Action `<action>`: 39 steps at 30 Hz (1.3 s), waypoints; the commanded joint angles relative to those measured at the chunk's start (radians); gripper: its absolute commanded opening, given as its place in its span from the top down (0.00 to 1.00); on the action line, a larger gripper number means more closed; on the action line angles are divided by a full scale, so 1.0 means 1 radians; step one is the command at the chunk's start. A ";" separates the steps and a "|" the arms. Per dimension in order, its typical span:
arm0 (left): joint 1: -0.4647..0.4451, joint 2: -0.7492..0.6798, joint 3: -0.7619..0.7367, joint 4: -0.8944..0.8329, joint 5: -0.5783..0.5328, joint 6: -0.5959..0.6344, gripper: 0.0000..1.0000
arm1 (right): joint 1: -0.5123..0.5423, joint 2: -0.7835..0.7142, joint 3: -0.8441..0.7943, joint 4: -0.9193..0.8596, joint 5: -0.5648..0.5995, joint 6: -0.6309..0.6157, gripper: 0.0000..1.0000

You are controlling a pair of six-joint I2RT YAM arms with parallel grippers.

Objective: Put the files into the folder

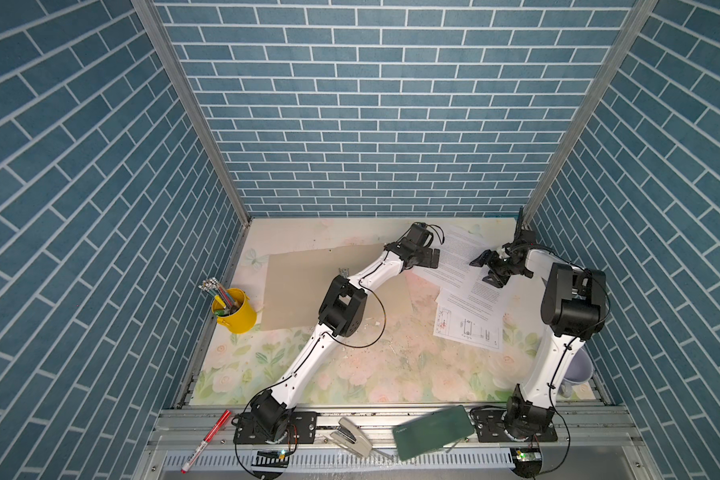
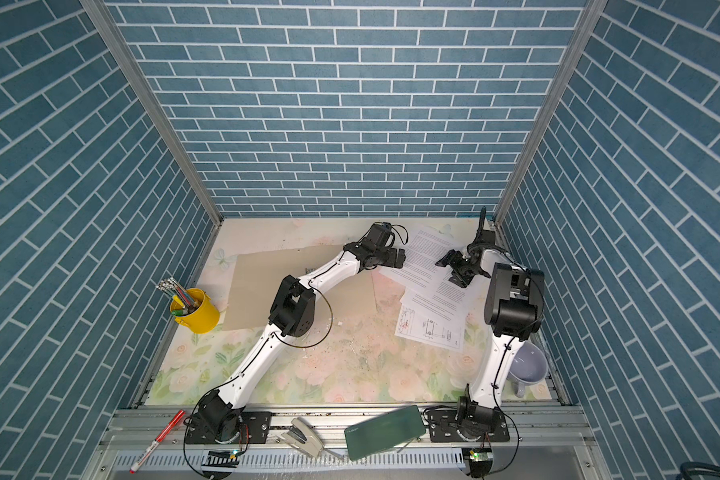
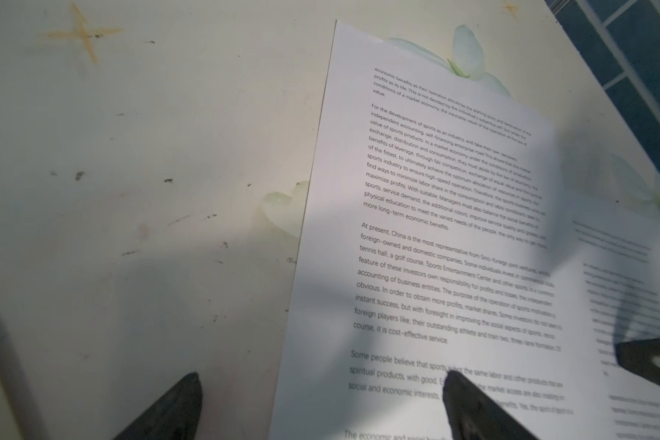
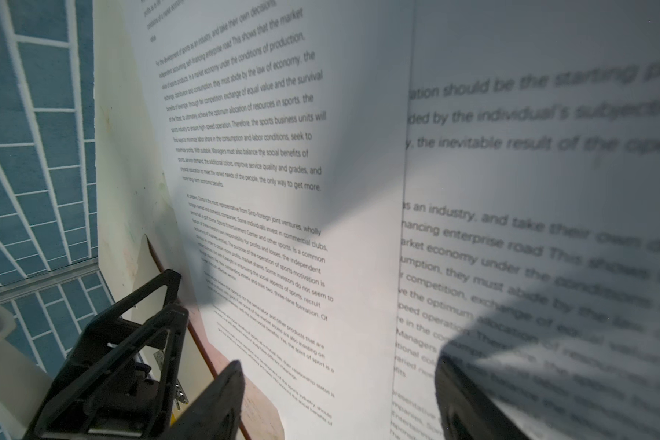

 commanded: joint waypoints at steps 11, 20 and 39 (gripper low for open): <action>0.011 0.028 -0.024 -0.154 0.240 -0.175 0.04 | -0.001 0.075 0.035 -0.045 -0.069 -0.029 0.21; -0.003 -0.019 -0.110 -0.142 0.259 -0.185 0.05 | 0.010 0.088 0.033 -0.042 -0.106 -0.039 0.22; -0.029 -0.098 -0.256 0.022 0.329 -0.270 0.06 | 0.019 0.067 0.010 -0.019 -0.216 -0.022 0.22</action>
